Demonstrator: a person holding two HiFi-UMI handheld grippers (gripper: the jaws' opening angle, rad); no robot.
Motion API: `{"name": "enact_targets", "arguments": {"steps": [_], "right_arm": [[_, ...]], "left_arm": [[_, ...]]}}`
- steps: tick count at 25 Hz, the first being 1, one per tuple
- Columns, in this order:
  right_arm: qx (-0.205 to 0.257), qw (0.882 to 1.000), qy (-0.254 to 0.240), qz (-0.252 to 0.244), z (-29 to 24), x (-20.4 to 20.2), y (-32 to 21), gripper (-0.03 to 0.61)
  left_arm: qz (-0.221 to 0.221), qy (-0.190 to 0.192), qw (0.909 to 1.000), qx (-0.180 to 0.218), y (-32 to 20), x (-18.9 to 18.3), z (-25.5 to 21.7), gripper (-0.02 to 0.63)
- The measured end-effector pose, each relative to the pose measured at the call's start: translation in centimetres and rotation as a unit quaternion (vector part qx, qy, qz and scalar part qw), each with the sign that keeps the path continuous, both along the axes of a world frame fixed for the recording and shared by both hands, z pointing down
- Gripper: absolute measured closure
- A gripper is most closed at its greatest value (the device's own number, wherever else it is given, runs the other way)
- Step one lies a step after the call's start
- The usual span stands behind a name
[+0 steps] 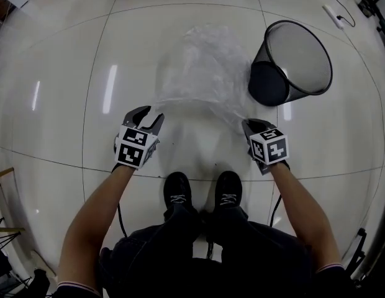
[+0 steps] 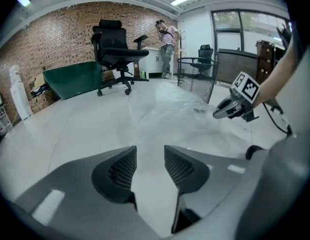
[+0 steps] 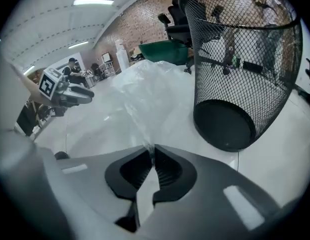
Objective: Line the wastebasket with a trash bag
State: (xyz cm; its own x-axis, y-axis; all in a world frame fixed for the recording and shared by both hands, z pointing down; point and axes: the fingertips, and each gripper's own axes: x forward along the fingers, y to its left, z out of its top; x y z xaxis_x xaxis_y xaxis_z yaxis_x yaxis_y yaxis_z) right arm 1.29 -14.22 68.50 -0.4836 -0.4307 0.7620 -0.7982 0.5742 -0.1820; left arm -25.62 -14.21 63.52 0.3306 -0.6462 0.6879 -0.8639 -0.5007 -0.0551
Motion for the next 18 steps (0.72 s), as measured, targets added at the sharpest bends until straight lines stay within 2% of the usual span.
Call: {"name": "enact_targets", "arguments": {"steps": [6,10,11,13,18], "right_arm": [[0.013,1.0,-0.018,-0.005,-1.6,-0.1,-1.0,0.576],[0.018,1.0,-0.024,-0.01,-2.6,0.1,-0.9,0.575],[0.02,0.999,-0.024,-0.011,-2.9,0.3,-0.8,0.577],[0.029,0.999,-0.024,-0.012,-3.6,0.4,-0.9,0.577],[0.069,0.997,-0.026,-0.013,-7.3,0.8,-1.0,0.577]], "left_arm": [[-0.016,-0.034,0.9993,-0.008,-3.3,-1.6,3.4,0.388],[-0.008,-0.027,0.9992,-0.029,-4.6,-1.7,5.3,0.39],[0.001,-0.025,0.9991,-0.034,-4.5,-1.4,5.4,0.429],[0.018,-0.02,0.9991,-0.032,-4.5,-0.7,4.6,0.603],[0.042,0.002,0.999,0.011,-4.5,0.2,-0.5,0.603]]}}
